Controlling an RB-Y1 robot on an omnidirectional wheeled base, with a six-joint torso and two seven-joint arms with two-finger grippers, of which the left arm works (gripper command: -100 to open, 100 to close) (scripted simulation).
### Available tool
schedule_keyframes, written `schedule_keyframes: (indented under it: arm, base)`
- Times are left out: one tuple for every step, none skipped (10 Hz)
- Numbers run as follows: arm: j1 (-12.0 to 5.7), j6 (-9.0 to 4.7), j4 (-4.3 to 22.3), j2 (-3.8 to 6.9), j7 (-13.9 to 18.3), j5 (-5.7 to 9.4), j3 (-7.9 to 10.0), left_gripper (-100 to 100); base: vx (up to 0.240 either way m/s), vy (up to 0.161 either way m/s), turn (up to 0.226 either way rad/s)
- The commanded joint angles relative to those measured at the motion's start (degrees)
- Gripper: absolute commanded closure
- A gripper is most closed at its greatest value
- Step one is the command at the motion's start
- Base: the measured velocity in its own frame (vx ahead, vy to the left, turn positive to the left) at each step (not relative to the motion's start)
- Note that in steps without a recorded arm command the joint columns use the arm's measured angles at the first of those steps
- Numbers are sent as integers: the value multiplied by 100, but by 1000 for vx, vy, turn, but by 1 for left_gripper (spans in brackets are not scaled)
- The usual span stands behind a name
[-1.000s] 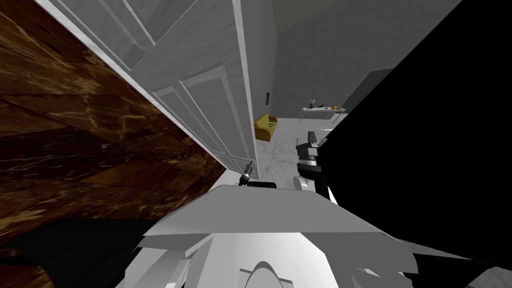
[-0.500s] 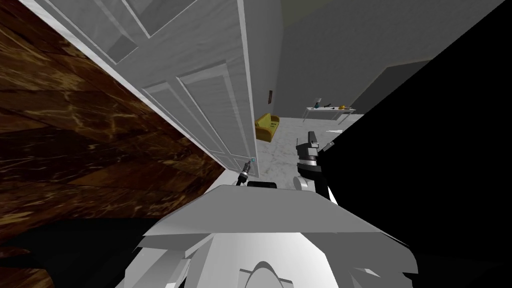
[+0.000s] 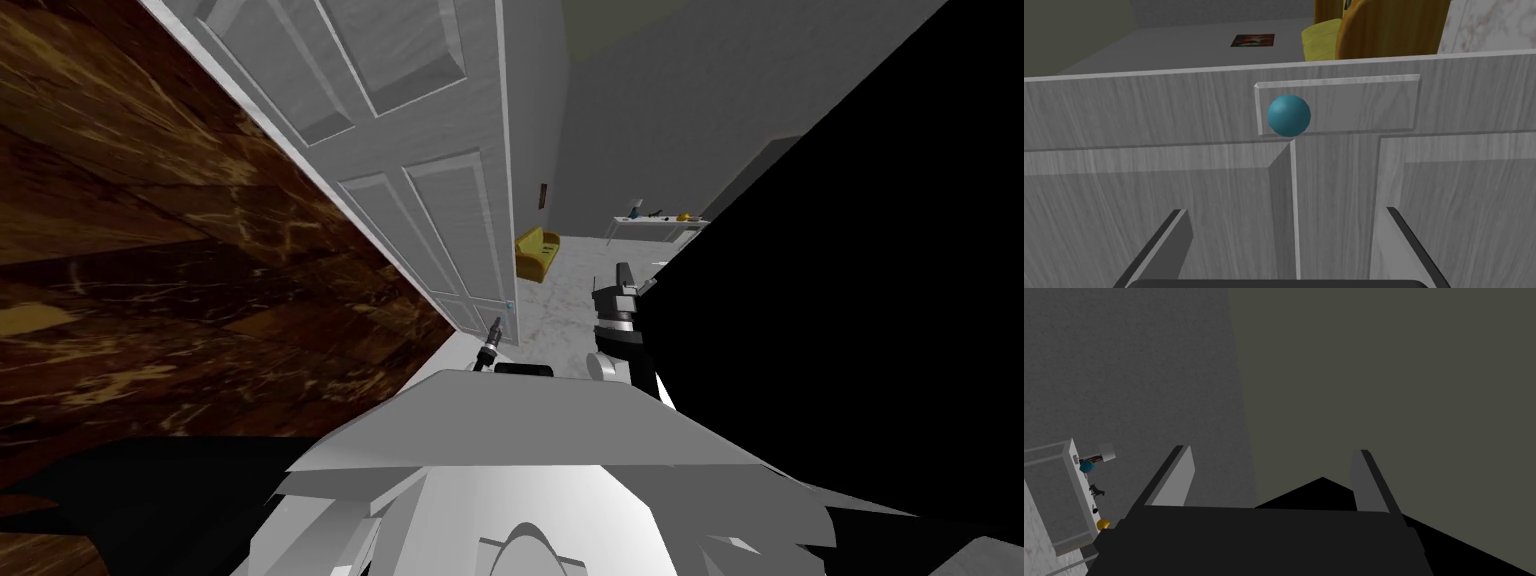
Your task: Push the door open
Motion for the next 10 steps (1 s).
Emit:
schedule_keyframes:
  arm:
    - [33,49,-72,-54,17,15,-6,-100]
    - [21,25,-38,-42,3,8,-4,-100]
    - [8,10,-13,-27,-7,15,14,-100]
    - [3,3,-4,-23,-10,16,19,-100]
    - [-10,-12,17,-18,-18,21,33,-100]
    - [-24,-29,39,-17,-26,25,47,-100]
    - [-38,-47,63,-22,-34,30,63,-100]
    - [-53,-64,86,-33,-42,35,78,-100]
    - [-67,-81,109,-48,-50,40,93,-100]
    - [-79,-96,128,-67,-57,44,106,-100]
  base:
    - [-216,-36,42]
    - [-95,-19,6]
    - [59,-25,-26]
    - [132,-27,-19]
    - [193,-37,-15]
    - [235,-58,-23]
    - [232,-42,-21]
    - [200,-32,-22]
    - [194,-56,-30]
    - [170,-60,-23]
